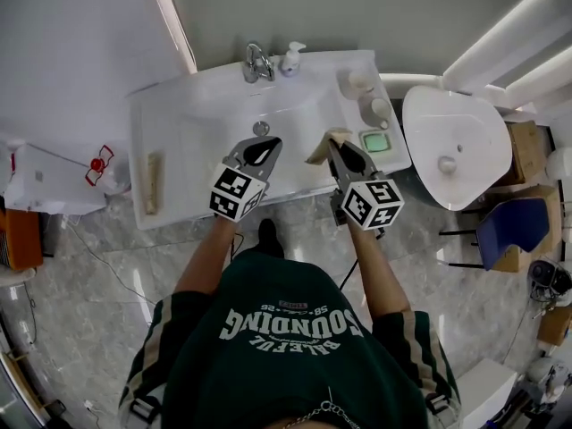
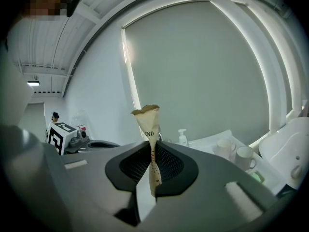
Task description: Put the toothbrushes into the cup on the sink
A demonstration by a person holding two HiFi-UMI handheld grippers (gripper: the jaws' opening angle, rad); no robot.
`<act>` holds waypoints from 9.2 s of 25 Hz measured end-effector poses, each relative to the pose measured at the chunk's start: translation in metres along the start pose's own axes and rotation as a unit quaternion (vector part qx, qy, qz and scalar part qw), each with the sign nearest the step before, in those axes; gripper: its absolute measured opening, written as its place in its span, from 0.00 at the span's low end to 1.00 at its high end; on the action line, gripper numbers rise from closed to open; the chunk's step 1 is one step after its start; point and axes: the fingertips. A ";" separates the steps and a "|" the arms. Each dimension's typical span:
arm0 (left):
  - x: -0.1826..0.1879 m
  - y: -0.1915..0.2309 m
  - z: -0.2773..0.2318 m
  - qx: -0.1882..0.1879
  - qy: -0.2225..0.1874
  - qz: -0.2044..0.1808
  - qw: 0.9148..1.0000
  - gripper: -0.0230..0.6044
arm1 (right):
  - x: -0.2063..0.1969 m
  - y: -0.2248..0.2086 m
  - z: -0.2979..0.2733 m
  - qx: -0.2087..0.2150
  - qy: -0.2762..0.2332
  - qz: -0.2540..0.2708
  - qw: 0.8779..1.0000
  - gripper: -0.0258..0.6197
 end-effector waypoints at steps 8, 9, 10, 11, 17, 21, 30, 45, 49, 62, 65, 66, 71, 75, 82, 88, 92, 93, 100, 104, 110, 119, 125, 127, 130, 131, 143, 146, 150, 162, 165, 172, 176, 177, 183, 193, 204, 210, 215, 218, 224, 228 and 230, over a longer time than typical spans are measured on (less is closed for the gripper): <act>0.006 0.057 -0.021 -0.013 0.004 0.016 1.000 0.12 | 0.000 -0.003 -0.058 -0.012 0.019 -0.002 1.000 0.09; 0.006 0.061 -0.023 -0.015 0.004 0.018 1.000 0.12 | -0.001 -0.005 -0.062 -0.014 0.023 -0.003 1.000 0.09; 0.007 0.066 -0.025 -0.015 0.003 0.021 1.000 0.12 | 0.000 -0.006 -0.066 -0.015 0.025 -0.002 1.000 0.09; 0.007 0.070 -0.026 -0.015 0.002 0.024 1.000 0.12 | 0.002 -0.007 -0.070 -0.016 0.027 -0.001 1.000 0.09; 0.010 0.089 -0.026 -0.010 -0.009 0.045 0.999 0.12 | 0.009 -0.004 -0.090 -0.010 0.033 0.011 0.999 0.09; 0.011 0.100 -0.025 0.000 -0.013 0.051 0.999 0.12 | 0.010 -0.001 -0.107 0.004 0.037 0.013 0.999 0.09; 0.019 0.117 -0.029 0.026 -0.016 0.051 0.998 0.12 | 0.007 0.001 -0.137 0.039 0.039 0.009 0.998 0.09; 0.029 0.113 -0.069 0.075 -0.011 0.053 0.996 0.12 | 0.009 -0.039 -0.156 0.101 0.042 0.009 0.994 0.09; 0.031 0.111 -0.084 0.084 -0.009 0.055 0.995 0.12 | 0.008 -0.055 -0.159 0.111 0.044 0.008 0.993 0.09; 0.034 0.097 -0.141 0.084 0.003 0.060 0.995 0.12 | 0.016 -0.155 -0.156 0.072 0.039 0.003 0.997 0.09; 0.034 0.095 -0.151 0.086 0.005 0.060 0.994 0.12 | 0.026 -0.186 -0.157 0.055 0.033 0.008 0.998 0.09; 0.034 0.095 -0.154 0.087 0.006 0.061 0.994 0.12 | 0.030 -0.197 -0.158 0.049 0.031 0.010 0.998 0.09; 0.032 0.102 -0.163 0.101 0.011 0.066 0.993 0.12 | 0.042 -0.250 -0.172 0.023 0.026 0.018 0.999 0.09; 0.031 0.109 -0.167 0.118 0.014 0.073 0.990 0.12 | 0.038 -0.284 -0.183 0.008 0.031 0.013 0.999 0.09; 0.025 0.111 -0.175 0.139 0.023 0.082 0.987 0.12 | 0.008 -0.325 -0.200 -0.006 0.060 0.016 0.998 0.09; 0.019 0.116 -0.178 0.157 0.029 0.091 0.983 0.12 | -0.031 -0.341 -0.217 0.004 0.108 0.010 0.994 0.09; 0.017 0.117 -0.180 0.168 0.030 0.098 0.980 0.12 | -0.055 -0.342 -0.224 0.020 0.142 0.005 0.990 0.09; 0.017 0.116 -0.180 0.170 0.030 0.099 0.980 0.12 | -0.060 -0.342 -0.225 0.026 0.152 0.004 0.988 0.09; 0.010 0.113 -0.175 0.190 0.032 0.108 0.975 0.12 | -0.097 -0.335 -0.233 0.056 0.230 0.012 0.971 0.09; 0.009 0.113 -0.170 0.197 0.031 0.110 0.974 0.12 | -0.105 -0.334 -0.237 0.059 0.250 0.018 0.966 0.09; 0.009 0.111 -0.167 0.206 0.028 0.111 0.972 0.12 | -0.103 -0.337 -0.239 0.057 0.248 0.036 0.966 0.13; 0.004 0.106 -0.172 0.197 0.034 0.113 0.973 0.12 | -0.065 -0.336 -0.229 0.051 0.175 0.023 0.983 0.25; 0.003 0.107 -0.166 0.188 0.033 0.113 0.975 0.12 | -0.023 -0.294 -0.213 0.105 0.098 0.067 0.987 0.08; 0.003 0.109 -0.161 0.184 0.032 0.113 0.976 0.12 | -0.019 -0.282 -0.210 0.116 0.088 0.091 0.985 0.04; 0.000 0.115 -0.146 0.178 0.030 0.114 0.977 0.12 | -0.024 -0.267 -0.208 0.121 0.088 0.078 0.986 0.04; 0.000 0.119 -0.140 0.177 0.029 0.113 0.977 0.12 | -0.025 -0.262 -0.208 0.116 0.089 0.076 0.986 0.04; -0.016 0.176 -0.034 0.207 0.006 0.132 0.969 0.12 | -0.042 -0.133 -0.212 0.137 0.059 0.113 0.982 0.04; -0.027 0.187 -0.003 0.218 0.003 0.139 0.966 0.12 | -0.056 -0.087 -0.215 0.172 0.074 0.119 0.975 0.04; -0.037 0.208 0.042 0.237 -0.006 0.149 0.960 0.12 | -0.072 -0.012 -0.222 0.226 0.088 0.119 0.963 0.04; -0.087 0.253 0.184 0.326 -0.034 0.191 0.925 0.12 | -0.110 0.204 -0.268 0.371 0.119 0.150 0.909 0.04; -0.098 0.262 0.217 0.345 -0.040 0.199 0.916 0.12 | -0.115 0.245 -0.276 0.391 0.125 0.151 0.899 0.04; -0.119 0.276 0.272 0.378 -0.051 0.215 0.899 0.12 | -0.142 0.307 -0.295 0.418 0.169 0.141 0.881 0.05; -0.133 0.277 0.299 0.399 -0.054 0.225 0.887 0.12 | -0.170 0.336 -0.307 0.430 0.227 0.114 0.866 0.10; -0.136 0.276 0.306 0.404 -0.055 0.228 0.884 0.12 | -0.177 0.343 -0.309 0.430 0.244 0.105 0.863 0.13; -0.155 0.272 0.344 0.432 -0.063 0.244 0.866 0.12 | -0.219 0.382 -0.326 0.421 0.325 0.046 0.845 0.27; -0.181 0.261 0.393 0.466 -0.068 0.265 0.841 0.12 | -0.268 0.417 -0.364 0.354 0.401 -0.013 0.845 0.33; -0.194 0.257 0.422 0.486 -0.072 0.275 0.826 0.12 | -0.292 0.439 -0.374 0.332 0.463 -0.053 0.820 0.26; -0.193 0.261 0.419 0.479 -0.069 0.274 0.831 0.12 | -0.282 0.451 -0.369 0.360 0.451 -0.065 0.814 0.08; -0.184 0.266 0.408 0.468 -0.069 0.267 0.840 0.12 | -0.262 0.451 -0.365 0.387 0.425 -0.067 0.815 0.07; -0.177 0.268 0.400 0.459 -0.068 0.259 0.847 0.12 | -0.244 0.446 -0.366 0.398 0.395 -0.063 0.825 0.07; -0.159 0.280 0.376 0.437 -0.064 0.243 0.864 0.12 | -0.202 0.426 -0.370 0.407 0.335 -0.054 0.848 0.06; -0.138 0.284 0.345 0.410 -0.061 0.226 0.881 0.12 | -0.173 0.395 -0.367 0.398 0.296 -0.045 0.867 0.06; -0.128 0.284 0.326 0.396 -0.059 0.217 0.890 0.12 | -0.160 0.375 -0.365 0.389 0.278 -0.039 0.878 0.06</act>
Point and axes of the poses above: the fingertips, and each gripper's own axes: z backward along the fingers, y to its left, x out of its top, and after that the axes turned 10 degrees about z, right-handed
